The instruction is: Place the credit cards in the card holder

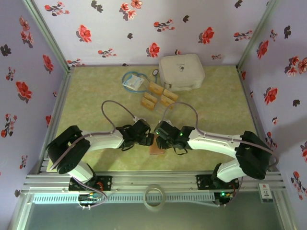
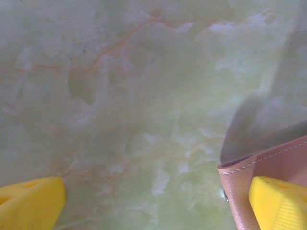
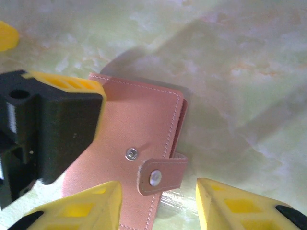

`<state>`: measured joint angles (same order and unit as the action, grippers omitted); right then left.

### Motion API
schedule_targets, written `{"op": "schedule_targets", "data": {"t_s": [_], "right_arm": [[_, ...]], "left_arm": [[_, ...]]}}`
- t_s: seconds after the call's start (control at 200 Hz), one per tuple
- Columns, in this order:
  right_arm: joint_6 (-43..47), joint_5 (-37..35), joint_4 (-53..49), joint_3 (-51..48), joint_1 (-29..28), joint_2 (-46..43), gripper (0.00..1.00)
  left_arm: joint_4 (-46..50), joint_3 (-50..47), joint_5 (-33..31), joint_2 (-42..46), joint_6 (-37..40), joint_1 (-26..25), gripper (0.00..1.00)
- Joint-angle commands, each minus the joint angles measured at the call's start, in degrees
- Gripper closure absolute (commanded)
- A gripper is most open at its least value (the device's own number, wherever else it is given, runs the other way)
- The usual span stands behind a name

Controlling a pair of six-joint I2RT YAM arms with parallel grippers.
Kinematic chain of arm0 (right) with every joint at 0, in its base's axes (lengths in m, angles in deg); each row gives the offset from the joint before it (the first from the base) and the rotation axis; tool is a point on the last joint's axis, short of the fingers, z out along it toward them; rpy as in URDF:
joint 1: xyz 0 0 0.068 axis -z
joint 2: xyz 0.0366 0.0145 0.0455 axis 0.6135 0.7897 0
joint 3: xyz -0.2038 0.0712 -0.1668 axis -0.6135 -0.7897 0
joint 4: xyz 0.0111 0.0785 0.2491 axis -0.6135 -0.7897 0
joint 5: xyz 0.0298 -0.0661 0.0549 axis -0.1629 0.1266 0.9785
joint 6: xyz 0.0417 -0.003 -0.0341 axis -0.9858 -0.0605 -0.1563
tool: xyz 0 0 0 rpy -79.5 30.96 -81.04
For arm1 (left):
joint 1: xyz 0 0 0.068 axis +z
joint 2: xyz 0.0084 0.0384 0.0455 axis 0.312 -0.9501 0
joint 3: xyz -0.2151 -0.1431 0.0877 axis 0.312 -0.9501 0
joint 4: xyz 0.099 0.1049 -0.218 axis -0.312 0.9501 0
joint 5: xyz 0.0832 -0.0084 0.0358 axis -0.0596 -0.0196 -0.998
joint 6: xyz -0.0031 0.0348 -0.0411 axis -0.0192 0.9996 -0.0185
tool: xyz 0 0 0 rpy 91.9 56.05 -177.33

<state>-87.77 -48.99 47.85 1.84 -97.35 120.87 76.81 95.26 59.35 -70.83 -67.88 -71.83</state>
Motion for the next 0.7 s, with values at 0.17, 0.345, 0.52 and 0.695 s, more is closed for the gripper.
{"op": "schedule_targets", "data": {"t_s": [0.17,0.345,0.52,0.695], "right_arm": [[2.3,-0.4,-1.6,3.9,0.3,4.6,0.60],[2.8,-1.4,-2.2,4.0,0.3,5.5,0.70],[2.6,-1.8,-2.5,3.7,0.3,5.3,0.82],[2.7,-2.1,-2.5,3.8,0.4,5.0,0.88]], "left_arm": [[-3.0,-1.9,2.6,-4.2,-0.7,0.0,0.00],[-3.4,-1.9,2.7,-4.2,-0.7,0.0,0.00],[-3.6,-2.0,2.6,-4.5,-0.6,0.0,0.00],[-3.8,-2.0,2.7,-4.8,-0.5,0.0,0.00]]}}
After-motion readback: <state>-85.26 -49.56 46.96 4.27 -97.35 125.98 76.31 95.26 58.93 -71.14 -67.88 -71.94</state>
